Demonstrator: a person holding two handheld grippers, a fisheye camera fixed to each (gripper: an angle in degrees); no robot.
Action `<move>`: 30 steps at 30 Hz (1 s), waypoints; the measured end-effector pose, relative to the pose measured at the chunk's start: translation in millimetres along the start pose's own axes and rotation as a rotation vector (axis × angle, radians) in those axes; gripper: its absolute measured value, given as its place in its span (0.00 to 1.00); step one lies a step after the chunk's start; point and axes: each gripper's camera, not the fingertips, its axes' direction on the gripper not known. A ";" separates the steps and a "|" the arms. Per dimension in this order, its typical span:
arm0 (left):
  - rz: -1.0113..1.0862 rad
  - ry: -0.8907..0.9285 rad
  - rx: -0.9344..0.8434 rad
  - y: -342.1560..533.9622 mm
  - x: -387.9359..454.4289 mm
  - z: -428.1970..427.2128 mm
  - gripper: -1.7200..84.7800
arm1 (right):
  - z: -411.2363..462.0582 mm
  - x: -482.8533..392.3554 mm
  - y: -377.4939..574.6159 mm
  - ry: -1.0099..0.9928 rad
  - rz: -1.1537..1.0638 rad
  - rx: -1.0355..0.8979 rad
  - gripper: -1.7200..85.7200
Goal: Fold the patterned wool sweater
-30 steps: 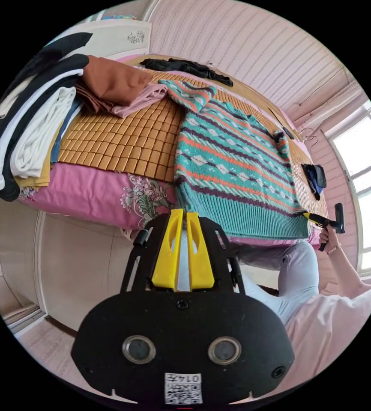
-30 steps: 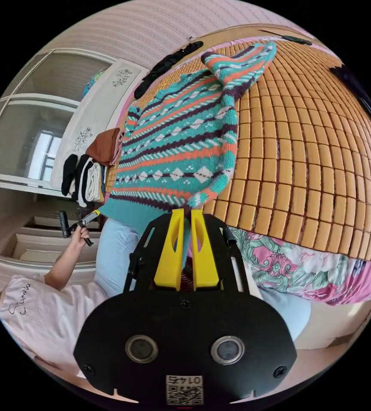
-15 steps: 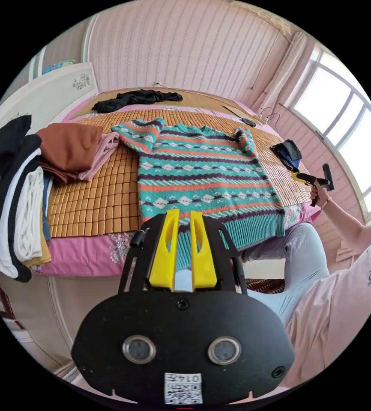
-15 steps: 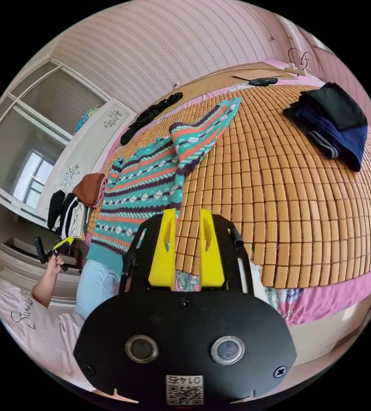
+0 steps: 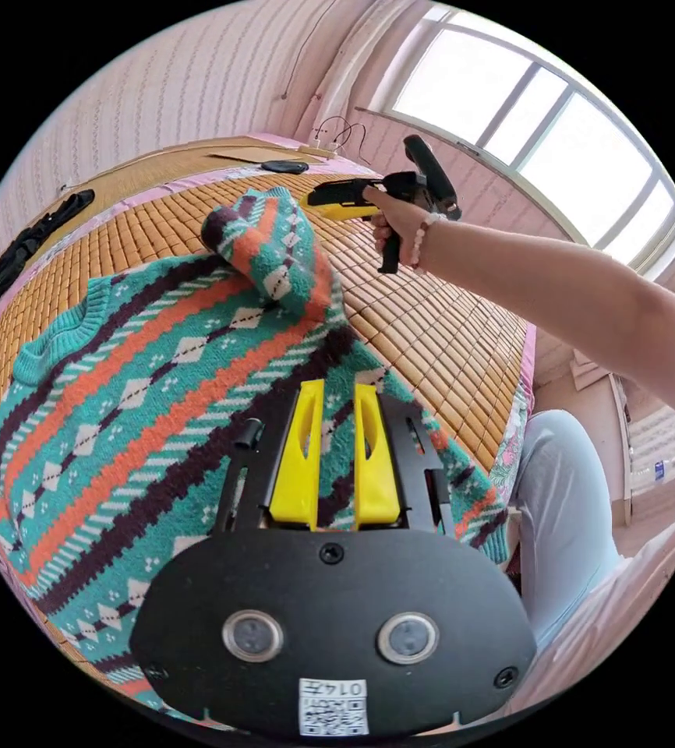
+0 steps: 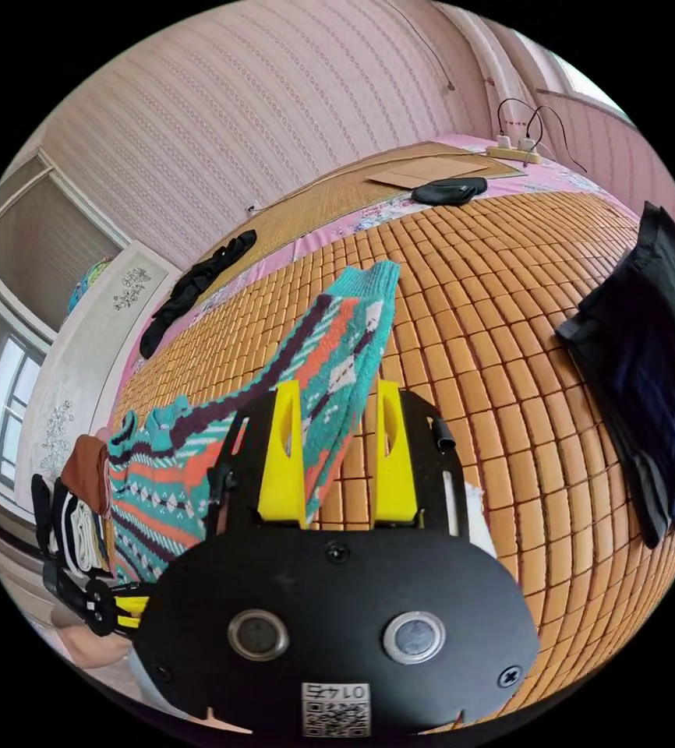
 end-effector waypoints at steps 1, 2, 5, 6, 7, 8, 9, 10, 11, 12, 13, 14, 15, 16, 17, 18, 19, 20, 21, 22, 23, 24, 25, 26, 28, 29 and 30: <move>0.010 -0.006 -0.041 -5.8 -0.7 17.3 0.10 | 5.0 1.1 -3.3 0.004 0.012 0.000 0.17; 0.006 -0.006 -0.082 -7.9 -2.4 32.9 0.10 | 15.2 4.4 -9.2 -0.004 0.034 -0.020 0.17; -0.002 -0.011 -0.024 -1.8 -4.6 42.0 0.09 | 33.8 12.7 -16.2 -0.081 0.078 -0.101 0.11; -0.005 -0.011 -0.013 -0.3 -5.3 43.1 0.09 | 32.2 17.8 -16.0 -0.112 0.094 -0.104 0.08; -0.019 -0.009 0.001 1.8 -6.9 45.0 0.09 | 29.6 21.3 -15.9 -0.148 0.095 -0.100 0.08; -0.028 -0.007 0.001 1.3 -8.4 47.3 0.09 | 18.5 30.3 -14.3 -0.250 0.104 -0.057 0.07; -0.034 -0.006 0.000 0.5 -9.3 48.7 0.09 | 0.3 40.3 -10.9 -0.349 0.117 0.016 0.06; -0.050 0.004 -0.001 -1.5 -11.5 52.0 0.08 | -11.1 45.0 -8.5 -0.376 0.125 0.059 0.06; -0.065 0.016 0.004 -4.1 -13.6 55.6 0.08 | -37.6 52.7 -2.6 -0.402 0.116 0.152 0.05; -0.071 0.020 0.006 -5.8 -14.5 57.7 0.08 | -67.8 57.8 3.7 -0.405 0.073 0.240 0.05; -0.080 0.028 0.011 -10.7 -15.5 62.5 0.08 | -83.4 59.0 7.1 -0.399 0.041 0.277 0.05; -0.096 0.042 0.014 -17.3 -15.5 68.4 0.08 | -115.1 59.7 14.9 -0.387 -0.034 0.335 0.05; -0.100 0.053 0.017 -21.6 -14.7 71.6 0.08 | -147.5 57.6 26.0 -0.365 -0.119 0.390 0.05; -0.101 0.079 0.018 -31.5 -11.3 79.6 0.07 | -163.2 55.6 32.8 -0.341 -0.163 0.413 0.05; -0.096 0.119 0.021 -41.8 -5.9 88.9 0.07 | -192.3 51.1 50.5 -0.264 -0.231 0.461 0.05; -0.092 0.145 0.020 -46.9 -2.7 94.4 0.07 | -214.3 49.5 70.4 -0.173 -0.263 0.507 0.05; -0.079 0.192 0.018 -55.8 4.8 106.5 0.06 | -222.0 50.6 80.2 -0.125 -0.269 0.521 0.05; -0.069 0.215 0.019 -62.8 12.3 116.9 0.06 | -229.9 58.2 97.9 -0.015 -0.248 0.533 0.05; -0.066 0.227 0.016 -65.9 15.3 121.1 0.06 | -226.6 76.1 109.4 0.107 -0.160 0.490 0.05; -0.061 0.246 0.012 -71.0 20.4 126.8 0.06 | -221.6 89.0 113.1 0.166 -0.091 0.439 0.05; -0.055 0.263 0.009 -73.7 25.3 128.6 0.08 | -210.1 116.9 121.5 0.235 0.040 0.340 0.05; -0.051 0.271 0.009 -73.6 27.5 127.5 0.08 | -201.8 141.5 131.9 0.226 0.156 0.263 0.05; -0.032 0.284 0.017 -70.3 31.0 119.9 0.08 | -201.5 150.6 138.3 0.214 0.219 0.256 0.05; -0.013 0.282 0.037 -61.4 31.3 105.7 0.08 | -205.3 158.6 152.7 0.190 0.293 0.286 0.05; -0.009 0.275 0.083 -37.0 21.9 76.4 0.08 | -209.7 152.1 170.4 0.181 0.303 0.326 0.05; -0.025 0.254 0.113 -14.9 9.6 54.6 0.08 | -207.2 139.9 177.1 0.177 0.265 0.315 0.05; -0.040 0.236 0.125 -2.2 1.7 43.0 0.08 | -199.8 124.2 179.9 0.163 0.214 0.272 0.05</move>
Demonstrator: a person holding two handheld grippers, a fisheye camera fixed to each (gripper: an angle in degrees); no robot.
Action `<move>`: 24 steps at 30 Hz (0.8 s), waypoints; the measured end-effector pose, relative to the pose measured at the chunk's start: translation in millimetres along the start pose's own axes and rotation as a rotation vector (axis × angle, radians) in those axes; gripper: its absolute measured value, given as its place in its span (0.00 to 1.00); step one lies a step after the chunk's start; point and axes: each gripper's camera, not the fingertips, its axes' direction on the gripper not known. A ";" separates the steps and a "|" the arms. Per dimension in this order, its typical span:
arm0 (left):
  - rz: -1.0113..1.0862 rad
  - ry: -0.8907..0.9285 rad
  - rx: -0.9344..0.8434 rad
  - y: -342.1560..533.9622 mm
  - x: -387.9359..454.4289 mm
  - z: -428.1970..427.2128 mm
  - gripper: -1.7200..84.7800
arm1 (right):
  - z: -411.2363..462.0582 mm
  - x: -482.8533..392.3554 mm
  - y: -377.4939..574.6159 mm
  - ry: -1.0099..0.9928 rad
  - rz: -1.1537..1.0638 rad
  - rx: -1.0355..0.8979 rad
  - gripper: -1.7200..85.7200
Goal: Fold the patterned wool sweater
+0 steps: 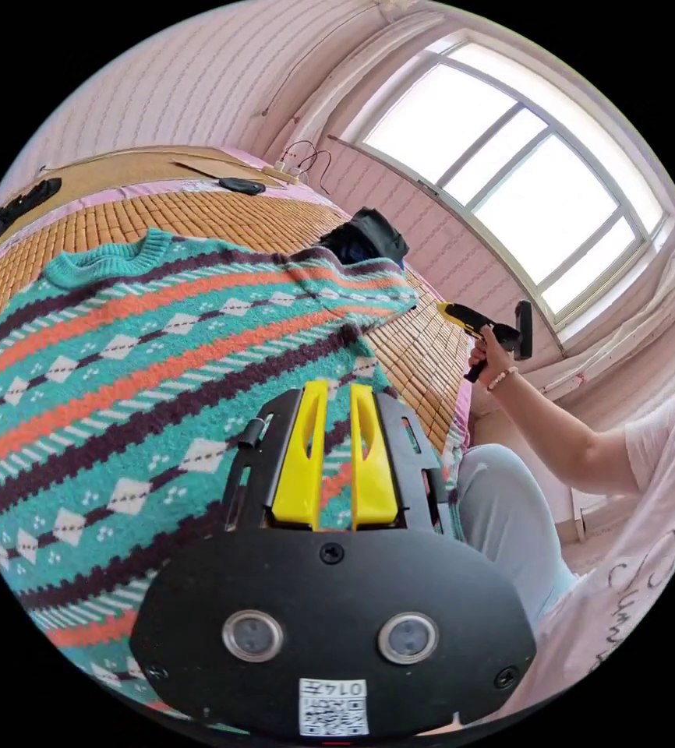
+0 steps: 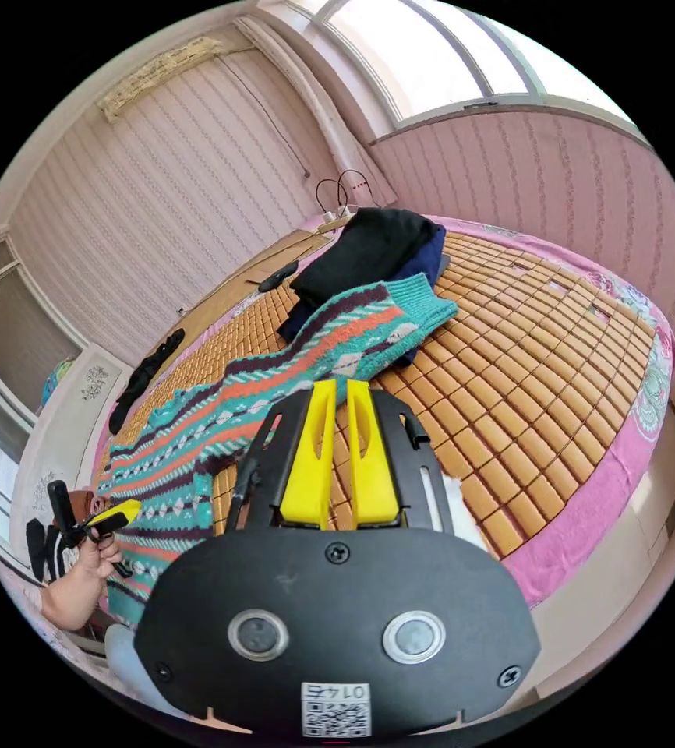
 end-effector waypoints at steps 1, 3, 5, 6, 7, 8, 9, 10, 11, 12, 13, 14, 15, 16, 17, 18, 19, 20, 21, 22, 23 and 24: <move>-0.034 -0.054 0.022 23.5 -12.9 -30.1 0.08 | 3.0 -9.3 3.6 -0.012 -0.028 -0.028 0.06; -0.105 -0.156 0.038 62.3 -34.3 -75.6 0.08 | 20.6 -56.2 20.5 -0.093 -0.167 -0.176 0.07; -0.213 -0.275 0.033 117.1 -55.0 -131.2 0.08 | 34.4 -94.9 40.3 -0.133 -0.266 -0.297 0.08; -0.229 -0.303 0.030 130.0 -56.7 -142.8 0.08 | 41.2 -118.9 56.8 -0.146 -0.323 -0.372 0.08; -0.247 -0.371 0.009 155.4 -56.6 -164.2 0.09 | 43.4 -130.2 65.7 -0.150 -0.355 -0.401 0.09; -0.275 -0.449 -0.016 179.1 -55.2 -184.1 0.10 | 45.9 -150.6 83.3 -0.136 -0.413 -0.461 0.10; -0.294 -0.486 -0.028 190.6 -54.7 -193.9 0.11 | 45.7 -166.0 99.5 -0.099 -0.451 -0.510 0.12; -0.347 -0.547 -0.043 213.9 -55.6 -213.7 0.12 | 44.9 -171.6 106.8 -0.076 -0.463 -0.531 0.13; -0.412 -0.586 -0.051 238.0 -59.4 -231.7 0.14 | 42.2 -178.7 119.1 -0.029 -0.466 -0.570 0.16; -0.444 -0.594 -0.053 250.3 -62.2 -239.5 0.14 | 39.2 -181.3 128.8 0.004 -0.450 -0.607 0.18; -0.504 -0.589 -0.060 273.6 -68.9 -250.8 0.15 | 38.3 -181.4 132.9 0.018 -0.436 -0.632 0.19; -0.561 -0.556 -0.074 295.0 -76.7 -256.8 0.15 | 37.7 -181.0 140.4 0.039 -0.415 -0.694 0.20; -0.583 -0.526 -0.084 304.0 -80.4 -257.6 0.16 | 39.3 -179.8 147.4 0.064 -0.395 -0.754 0.20; -0.612 -0.454 -0.097 317.7 -85.8 -256.1 0.16 | 40.9 -179.6 150.5 0.061 -0.383 -0.784 0.19; -0.617 -0.391 -0.099 325.8 -88.0 -251.5 0.16 | 47.4 -180.4 156.4 0.035 -0.366 -0.854 0.18; -0.613 -0.372 -0.108 327.8 -88.5 -247.8 0.15 | 59.3 -182.0 162.9 0.009 -0.354 -0.949 0.17; -0.593 -0.358 -0.141 328.4 -88.7 -239.0 0.13 | 65.8 -182.9 166.5 -0.001 -0.352 -0.989 0.17; -0.547 -0.392 -0.147 326.0 -84.5 -235.7 0.10 | 72.9 -186.6 168.4 0.027 -0.361 -1.000 0.14; -0.527 -0.390 -0.171 324.6 -84.1 -232.1 0.09 | 77.2 -192.1 167.9 0.063 -0.397 -1.011 0.11; -0.515 -0.374 -0.208 323.3 -84.5 -226.0 0.07 | 79.9 -194.7 168.7 0.077 -0.424 -1.023 0.09; -0.506 -0.367 -0.200 322.6 -80.7 -227.2 0.07 | 81.5 -200.1 168.7 0.068 -0.473 -1.042 0.06; -0.486 -0.354 -0.201 321.9 -76.8 -227.6 0.06 | 78.0 -203.7 162.8 0.032 -0.481 -1.042 0.05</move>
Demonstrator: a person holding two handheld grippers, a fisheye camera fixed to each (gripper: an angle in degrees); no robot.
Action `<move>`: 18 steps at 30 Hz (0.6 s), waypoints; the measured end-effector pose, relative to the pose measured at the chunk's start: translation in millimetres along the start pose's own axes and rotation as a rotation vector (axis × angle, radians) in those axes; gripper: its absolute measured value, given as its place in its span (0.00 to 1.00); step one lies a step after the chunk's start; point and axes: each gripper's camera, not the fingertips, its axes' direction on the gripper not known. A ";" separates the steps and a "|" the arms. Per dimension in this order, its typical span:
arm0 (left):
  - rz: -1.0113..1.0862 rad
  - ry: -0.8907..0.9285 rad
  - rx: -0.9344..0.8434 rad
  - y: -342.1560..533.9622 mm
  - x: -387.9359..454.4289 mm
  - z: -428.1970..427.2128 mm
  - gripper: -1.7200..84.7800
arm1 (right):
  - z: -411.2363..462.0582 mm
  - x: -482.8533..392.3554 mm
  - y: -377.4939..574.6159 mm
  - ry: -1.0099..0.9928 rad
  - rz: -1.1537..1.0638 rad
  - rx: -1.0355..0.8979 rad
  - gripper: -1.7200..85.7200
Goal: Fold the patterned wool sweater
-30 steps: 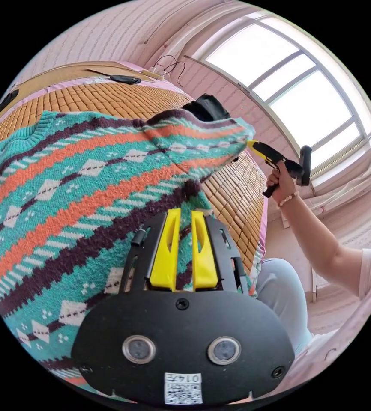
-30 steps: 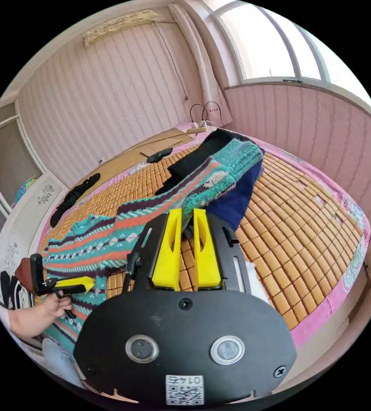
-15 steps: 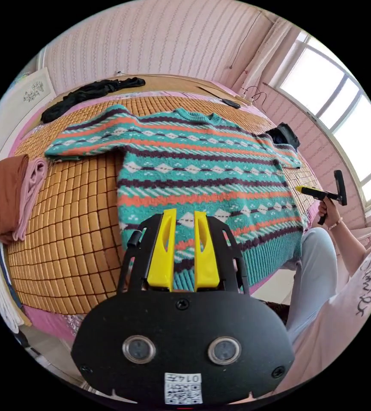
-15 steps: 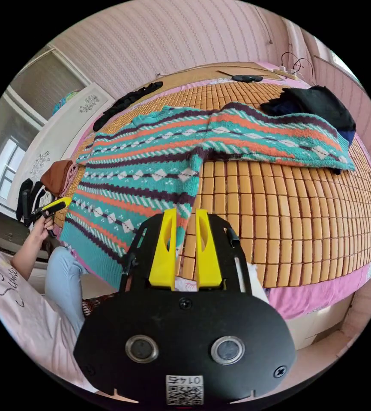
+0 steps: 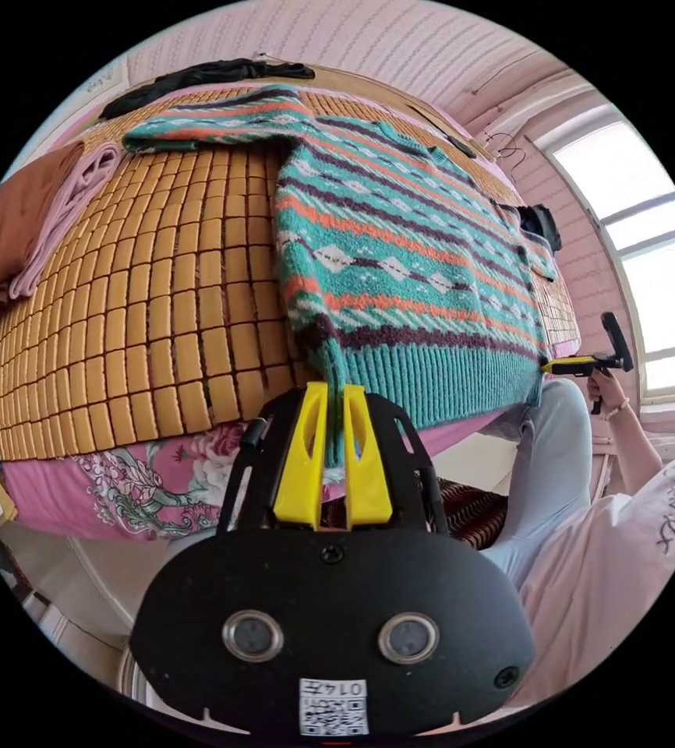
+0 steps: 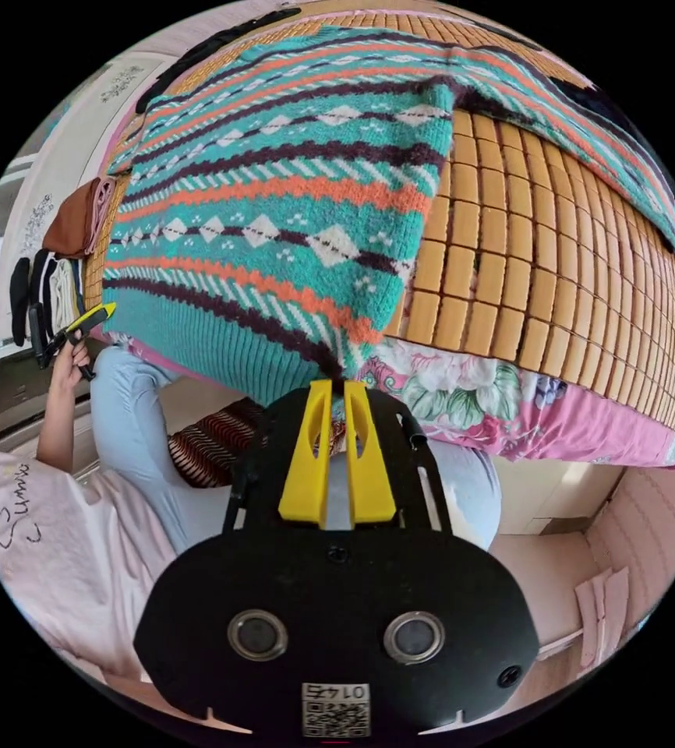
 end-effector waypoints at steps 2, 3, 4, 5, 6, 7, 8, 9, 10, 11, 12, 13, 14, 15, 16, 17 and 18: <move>0.104 0.120 0.006 10.3 23.6 -11.4 0.06 | -21.2 3.4 4.5 0.021 -0.002 0.034 0.04; 0.134 0.170 0.001 13.6 31.5 -13.1 0.06 | -39.6 10.5 10.9 0.034 0.025 0.083 0.03; 0.191 0.246 -0.022 20.1 47.3 -13.0 0.06 | -48.2 15.4 14.4 0.034 0.043 0.106 0.03; 0.247 0.262 -0.058 26.7 61.7 -8.7 0.06 | -60.7 26.9 20.1 0.024 0.075 0.128 0.03; 0.266 0.254 -0.077 29.8 66.8 -5.4 0.07 | -65.0 40.0 23.0 -0.002 0.111 0.116 0.03; 0.270 0.238 -0.105 34.6 70.3 1.7 0.08 | -64.3 45.8 23.2 -0.021 0.124 0.105 0.03; 0.246 0.243 -0.122 38.1 65.5 7.5 0.09 | -59.3 54.3 21.2 -0.063 0.143 0.075 0.04; 0.224 0.245 -0.129 39.3 60.6 8.8 0.09 | -53.4 57.1 16.4 -0.074 0.159 0.040 0.04; 0.186 0.257 -0.121 41.5 48.7 6.0 0.10 | -51.1 56.1 12.9 -0.056 0.163 0.018 0.04; 0.161 0.276 -0.095 43.6 35.9 -2.4 0.10 | -50.1 49.2 4.6 0.036 0.173 -0.005 0.05; 0.146 0.281 -0.075 44.5 28.7 -8.3 0.10 | -53.2 34.9 -5.8 0.166 0.165 0.009 0.06; 0.117 0.270 -0.022 46.4 13.6 -23.5 0.10 | -55.1 25.0 -12.3 0.229 0.148 0.023 0.06; 0.092 0.229 0.041 47.9 -2.7 -42.0 0.09 | -58.7 0.0 -27.7 0.322 0.085 0.073 0.08; 0.081 0.205 0.075 48.4 -11.1 -51.8 0.09 | -60.7 -31.0 -45.7 0.341 -0.017 0.149 0.09; 0.057 0.144 0.138 47.8 -28.2 -70.4 0.09 | -60.3 -48.5 -55.5 0.325 -0.080 0.187 0.10; 0.045 0.041 0.191 43.7 -43.2 -86.2 0.09 | -55.7 -86.0 -76.4 0.262 -0.218 0.245 0.10; 0.041 -0.024 0.218 40.5 -50.2 -92.3 0.10 | -46.2 -127.1 -97.4 0.190 -0.372 0.283 0.11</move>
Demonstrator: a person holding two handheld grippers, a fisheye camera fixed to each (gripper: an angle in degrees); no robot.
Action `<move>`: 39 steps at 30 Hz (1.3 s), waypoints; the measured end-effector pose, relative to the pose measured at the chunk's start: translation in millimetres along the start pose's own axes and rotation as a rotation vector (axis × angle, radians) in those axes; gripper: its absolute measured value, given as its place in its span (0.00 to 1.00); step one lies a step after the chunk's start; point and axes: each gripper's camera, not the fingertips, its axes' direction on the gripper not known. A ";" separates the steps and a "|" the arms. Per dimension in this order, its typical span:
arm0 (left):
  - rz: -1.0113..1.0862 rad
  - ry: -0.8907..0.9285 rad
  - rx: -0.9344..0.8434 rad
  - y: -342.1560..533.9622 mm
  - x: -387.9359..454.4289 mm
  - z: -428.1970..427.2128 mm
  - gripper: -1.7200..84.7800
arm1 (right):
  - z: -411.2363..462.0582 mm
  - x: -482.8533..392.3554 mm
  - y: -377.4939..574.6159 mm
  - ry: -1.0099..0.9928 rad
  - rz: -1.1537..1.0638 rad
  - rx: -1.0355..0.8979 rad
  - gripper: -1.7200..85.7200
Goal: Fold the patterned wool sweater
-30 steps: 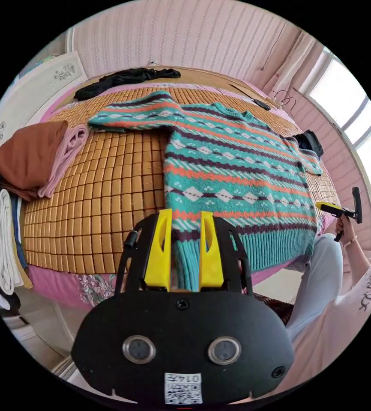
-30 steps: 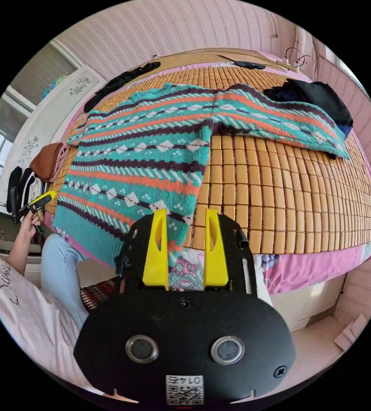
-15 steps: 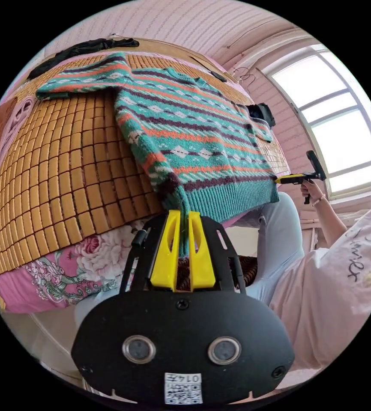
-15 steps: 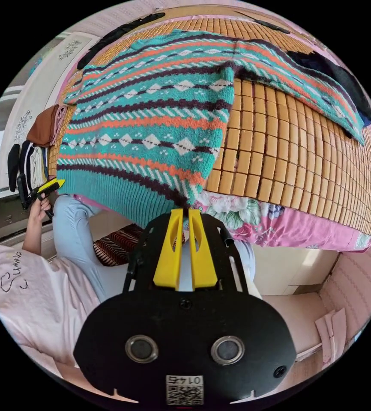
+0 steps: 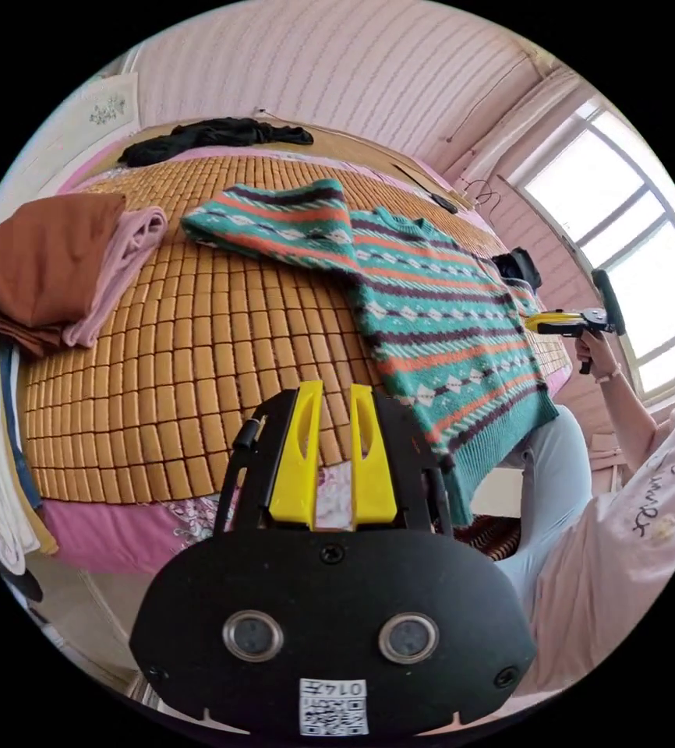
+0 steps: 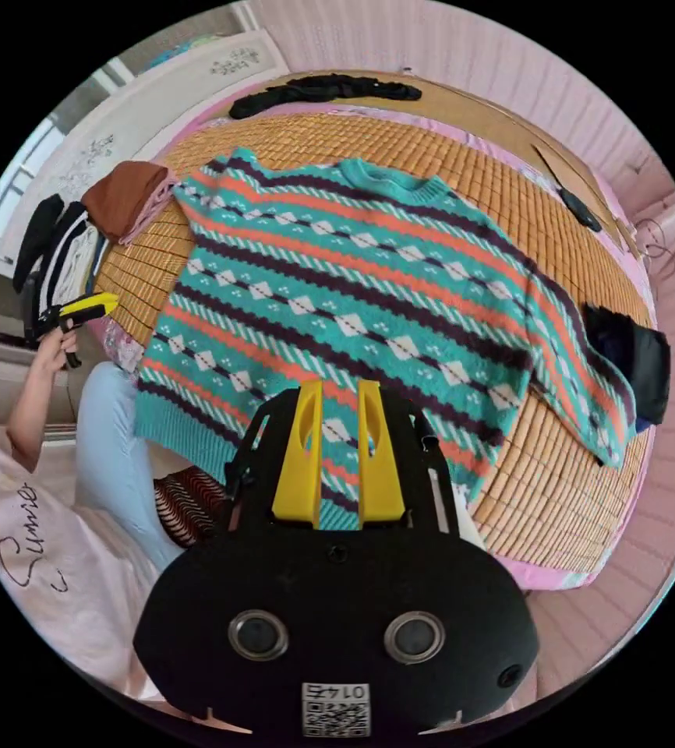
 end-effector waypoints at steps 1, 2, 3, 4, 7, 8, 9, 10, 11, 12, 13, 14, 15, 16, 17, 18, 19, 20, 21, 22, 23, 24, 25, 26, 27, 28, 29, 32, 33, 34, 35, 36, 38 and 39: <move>0.003 -0.123 0.046 -9.5 -13.9 -5.6 0.10 | 6.2 -17.0 -15.8 -0.032 -0.061 0.022 0.11; 0.004 -0.218 0.083 -21.6 -28.1 -5.1 0.11 | 19.3 -52.1 -46.1 -0.073 -0.189 0.062 0.11; 0.005 -0.245 0.094 -28.6 -34.9 -3.2 0.12 | 31.7 -85.2 -74.1 -0.081 -0.287 0.103 0.12; -0.005 -0.267 0.107 -43.5 -47.9 2.8 0.12 | 37.6 -100.9 -87.7 -0.084 -0.330 0.118 0.13; -0.068 -0.237 0.118 -76.5 -70.2 18.3 0.13 | 71.1 -164.2 -148.8 -0.067 -0.470 0.115 0.19; -0.078 -0.215 0.124 -85.8 -74.3 23.0 0.13 | 89.3 -183.8 -168.5 -0.015 -0.511 0.066 0.21; -0.080 -0.215 0.123 -89.9 -75.3 25.4 0.13 | 108.0 -198.0 -183.7 0.042 -0.549 0.020 0.22; -0.084 -0.225 0.117 -96.6 -76.1 30.1 0.13 | 116.8 -202.2 -189.8 0.069 -0.563 0.004 0.21; -0.089 -0.219 0.112 -101.6 -76.0 33.9 0.13 | 132.9 -204.4 -199.8 0.122 -0.579 -0.027 0.20; -0.088 -0.211 0.113 -103.6 -75.4 35.3 0.13 | 144.7 -199.7 -207.2 0.166 -0.587 -0.065 0.13; -0.084 -0.203 0.114 -107.2 -72.6 37.3 0.14 | 146.3 -195.5 -209.2 0.178 -0.588 -0.065 0.10; -0.075 -0.204 0.116 -109.9 -68.4 38.8 0.14 | 142.0 -184.4 -209.9 0.196 -0.576 -0.040 0.09; -0.073 -0.209 0.117 -111.0 -66.4 39.4 0.15 | 130.1 -169.2 -208.6 0.123 -0.528 -0.003 0.08; -0.074 -0.223 0.125 -112.9 -63.1 40.2 0.16 | 123.3 -160.5 -206.5 0.076 -0.499 0.024 0.07; -0.091 -0.247 0.142 -114.1 -62.0 40.2 0.17 | 112.5 -143.5 -199.8 -0.004 -0.448 0.073 0.07; -0.100 -0.257 0.153 -114.6 -61.9 40.2 0.17 | 106.1 -128.4 -191.7 -0.040 -0.406 0.107 0.07; -0.120 -0.264 0.169 -116.4 -62.3 41.3 0.17 | 104.3 -121.8 -187.6 -0.049 -0.389 0.119 0.07; -0.143 -0.257 0.166 -120.7 -63.5 44.0 0.18 | 102.1 -109.4 -179.4 -0.069 -0.360 0.137 0.06; -0.156 -0.257 0.155 -123.7 -64.3 46.1 0.18 | 100.6 -97.2 -171.3 -0.096 -0.331 0.159 0.06; -0.178 -0.248 0.140 -129.5 -65.3 50.1 0.18 | 100.1 -91.4 -167.6 -0.111 -0.318 0.167 0.06; -0.186 -0.238 0.122 -135.3 -64.6 55.4 0.18 | 100.0 -80.6 -161.1 -0.132 -0.291 0.177 0.06; -0.185 -0.238 0.108 -138.3 -63.8 58.5 0.17 | 100.6 -71.2 -155.8 -0.147 -0.270 0.181 0.06; -0.181 -0.227 0.100 -143.5 -61.4 61.4 0.16 | 101.2 -67.2 -153.6 -0.156 -0.264 0.181 0.05; -0.194 -0.215 0.107 -147.8 -60.0 59.9 0.12 | 102.3 -59.9 -149.7 -0.174 -0.255 0.184 0.05; -0.183 -0.165 0.110 -150.1 -59.1 59.1 0.10 | 102.6 -53.6 -146.9 -0.190 -0.244 0.184 0.05; -0.218 -0.129 0.100 -153.8 -59.3 57.0 0.09 | 102.3 -50.9 -145.8 -0.198 -0.241 0.186 0.05; -0.214 -0.154 0.096 -156.1 -53.4 51.7 0.08 | 100.7 -46.3 -144.1 -0.217 -0.238 0.190 0.05; -0.090 -0.379 0.212 -151.8 -14.6 0.6 0.07 | 90.7 -42.0 -139.0 -0.269 -0.282 0.249 0.06; -0.053 -0.429 0.236 -149.8 -5.5 -14.7 0.07 | 86.7 -43.9 -137.9 -0.299 -0.315 0.281 0.06; 0.023 -0.554 0.282 -143.5 12.9 -48.1 0.07 | 85.2 -45.9 -138.0 -0.319 -0.333 0.296 0.06; 0.096 -0.699 0.330 -133.1 28.6 -80.8 0.08 | 83.8 -51.8 -140.3 -0.368 -0.362 0.315 0.07; 0.127 -0.767 0.348 -127.2 34.0 -94.9 0.08 | 85.3 -60.3 -145.2 -0.408 -0.374 0.319 0.08; 0.171 -0.941 0.289 -108.9 30.5 -122.5 0.08 | 93.3 -75.8 -152.8 -0.409 -0.366 0.314 0.10; 0.144 -0.945 0.244 -105.9 22.6 -123.1 0.08 | 104.2 -85.4 -156.7 -0.382 -0.349 0.288 0.12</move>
